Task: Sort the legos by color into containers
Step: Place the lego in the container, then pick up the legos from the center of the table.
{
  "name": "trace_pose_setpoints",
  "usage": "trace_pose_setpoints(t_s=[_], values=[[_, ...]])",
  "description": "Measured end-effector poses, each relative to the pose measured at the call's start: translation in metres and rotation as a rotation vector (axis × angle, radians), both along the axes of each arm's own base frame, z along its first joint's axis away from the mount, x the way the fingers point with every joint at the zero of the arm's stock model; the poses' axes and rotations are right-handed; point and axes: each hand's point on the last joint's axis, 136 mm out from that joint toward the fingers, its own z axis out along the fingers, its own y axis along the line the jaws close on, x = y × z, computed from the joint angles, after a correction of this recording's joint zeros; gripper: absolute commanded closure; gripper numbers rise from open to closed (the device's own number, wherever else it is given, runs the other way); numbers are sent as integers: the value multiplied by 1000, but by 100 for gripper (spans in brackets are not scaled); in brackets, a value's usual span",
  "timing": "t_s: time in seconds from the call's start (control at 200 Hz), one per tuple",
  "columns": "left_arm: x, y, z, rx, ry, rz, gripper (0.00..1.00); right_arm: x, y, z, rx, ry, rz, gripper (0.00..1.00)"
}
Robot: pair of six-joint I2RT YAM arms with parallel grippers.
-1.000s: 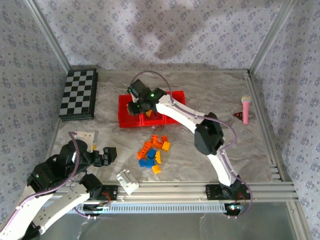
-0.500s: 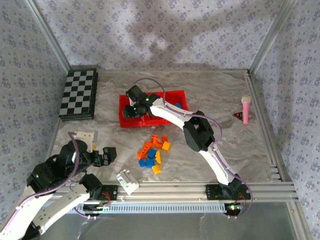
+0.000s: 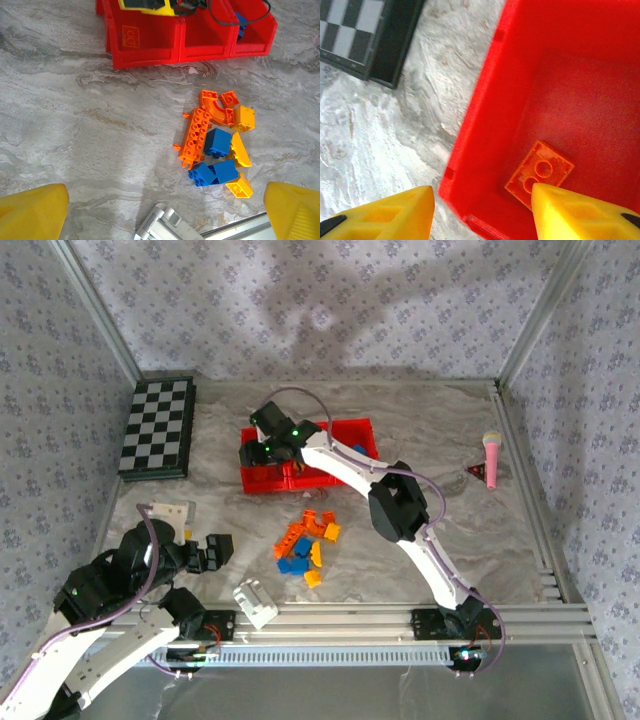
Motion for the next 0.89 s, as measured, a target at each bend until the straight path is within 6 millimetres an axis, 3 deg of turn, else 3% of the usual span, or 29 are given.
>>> trace_pose_setpoints(t_s=[0.19, 0.295, 0.42, 0.545, 0.69, 0.775, 0.895], values=[[1, -2, -2, 7, 11, -3, 0, -12, -2, 25, -22, -42, 10, 44], [2, -5, -3, 10, 21, -10, 0, -20, -10, 51, -30, -82, 2, 44], [3, -8, -6, 23, 42, -19, 0, -38, -37, 85, -53, -133, -16, 42], [9, -19, -12, 41, 66, -42, 0, -57, -82, 104, -103, -158, -77, 35], [18, -39, -26, 60, 104, -101, 0, -77, -140, 98, -194, -168, -203, 34], [21, -49, -36, 64, 121, -135, 0, -99, -171, 78, -235, -151, -278, 34], [22, -59, -48, 74, 141, -175, 0, -133, -194, 45, -282, -113, -355, 33]])
